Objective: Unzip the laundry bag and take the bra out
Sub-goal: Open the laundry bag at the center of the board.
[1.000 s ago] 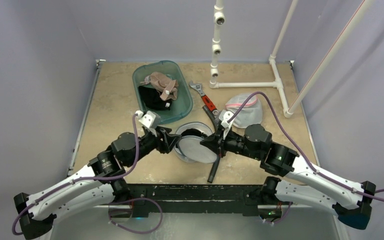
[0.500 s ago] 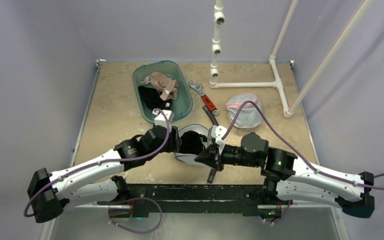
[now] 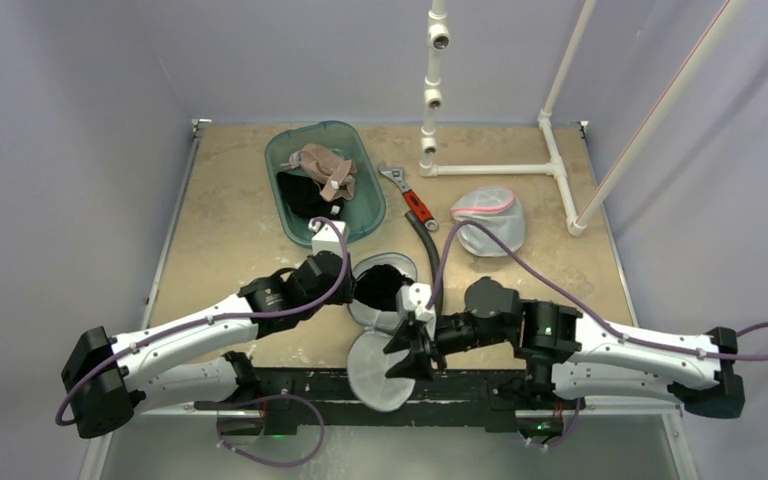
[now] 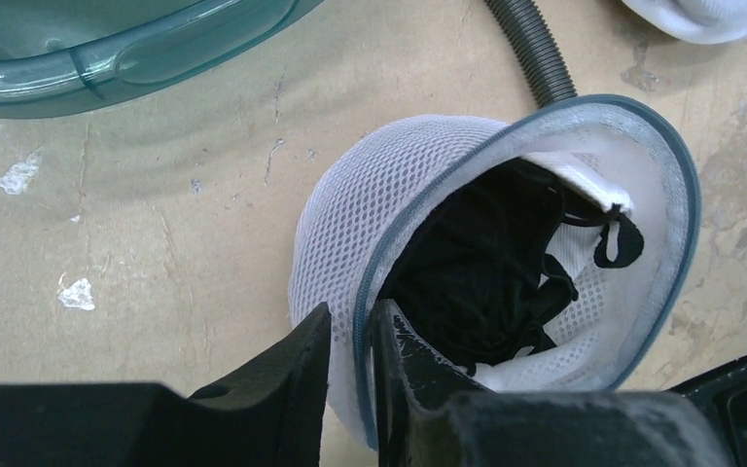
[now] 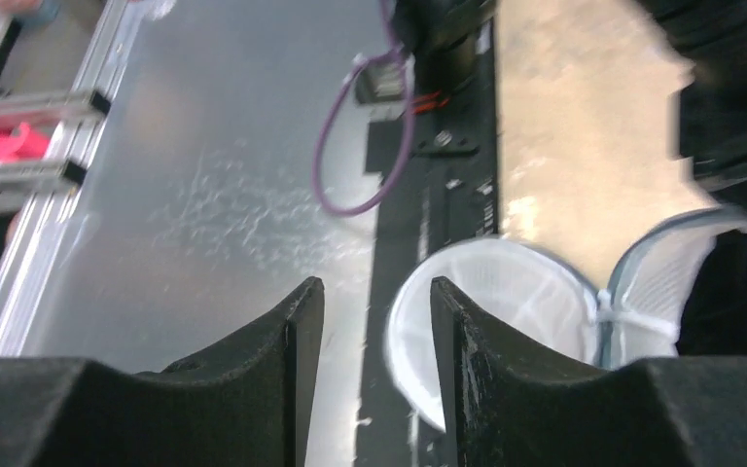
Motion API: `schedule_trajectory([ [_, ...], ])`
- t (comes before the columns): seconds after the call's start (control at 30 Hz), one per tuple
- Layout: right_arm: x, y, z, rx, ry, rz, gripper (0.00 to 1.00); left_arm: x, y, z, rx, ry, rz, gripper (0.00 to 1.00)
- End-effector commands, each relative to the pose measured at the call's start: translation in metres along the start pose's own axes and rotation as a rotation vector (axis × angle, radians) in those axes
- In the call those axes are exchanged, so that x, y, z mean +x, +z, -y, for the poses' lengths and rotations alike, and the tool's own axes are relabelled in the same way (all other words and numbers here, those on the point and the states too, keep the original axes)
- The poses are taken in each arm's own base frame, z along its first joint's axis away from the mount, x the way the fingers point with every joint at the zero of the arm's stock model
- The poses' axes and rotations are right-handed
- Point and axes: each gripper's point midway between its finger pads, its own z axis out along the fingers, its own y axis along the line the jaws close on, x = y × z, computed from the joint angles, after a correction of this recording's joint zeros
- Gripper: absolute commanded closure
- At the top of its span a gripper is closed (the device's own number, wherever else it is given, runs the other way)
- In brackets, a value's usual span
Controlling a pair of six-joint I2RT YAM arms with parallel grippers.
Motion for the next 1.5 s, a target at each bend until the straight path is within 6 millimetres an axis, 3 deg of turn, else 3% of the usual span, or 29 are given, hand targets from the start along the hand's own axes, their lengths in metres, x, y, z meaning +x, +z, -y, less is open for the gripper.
schedule_trajectory([
  [0.0, 0.026, 0.009, -0.027, -0.087, 0.035, -0.117, 0.52, -0.010, 0.003, 0.005, 0.004, -0.025, 0.039, 0.81],
  [0.1, 0.002, 0.000, 0.006, 0.136, 0.047, 0.003, 0.53, -0.009, 0.003, 0.006, 0.010, -0.031, 0.038, 0.88],
  [0.2, -0.013, -0.026, 0.051, 0.439, 0.188, 0.176, 0.55, -0.011, 0.000, 0.006, 0.020, -0.049, 0.047, 0.94],
  [0.37, 0.005, -0.053, 0.112, 0.818, 0.379, 0.248, 0.42, -0.017, -0.009, 0.003, 0.025, -0.116, 0.088, 0.99],
  [0.57, 0.027, -0.056, 0.164, 0.901, 0.550, 0.293, 0.40, -0.024, -0.021, -0.011, -0.007, -0.254, 0.149, 1.00],
  [0.8, 0.042, -0.046, 0.190, 0.992, 0.555, 0.238, 0.45, -0.020, -0.027, -0.022, -0.014, -0.389, 0.181, 1.00],
  [1.0, 0.048, -0.024, 0.202, 0.933, 0.556, 0.200, 0.44, -0.014, -0.023, -0.024, -0.029, -0.383, 0.166, 1.00],
  [1.13, 0.058, -0.019, 0.215, 0.959, 0.565, 0.172, 0.46, -0.017, -0.026, -0.025, -0.035, -0.374, 0.171, 1.00],
  [1.2, 0.064, -0.020, 0.223, 0.973, 0.572, 0.157, 0.51, -0.021, -0.029, -0.027, -0.045, -0.367, 0.179, 1.00],
  [1.47, 0.069, -0.021, 0.230, 0.991, 0.535, 0.115, 0.92, -0.037, -0.044, -0.036, -0.089, -0.318, 0.217, 0.97],
])
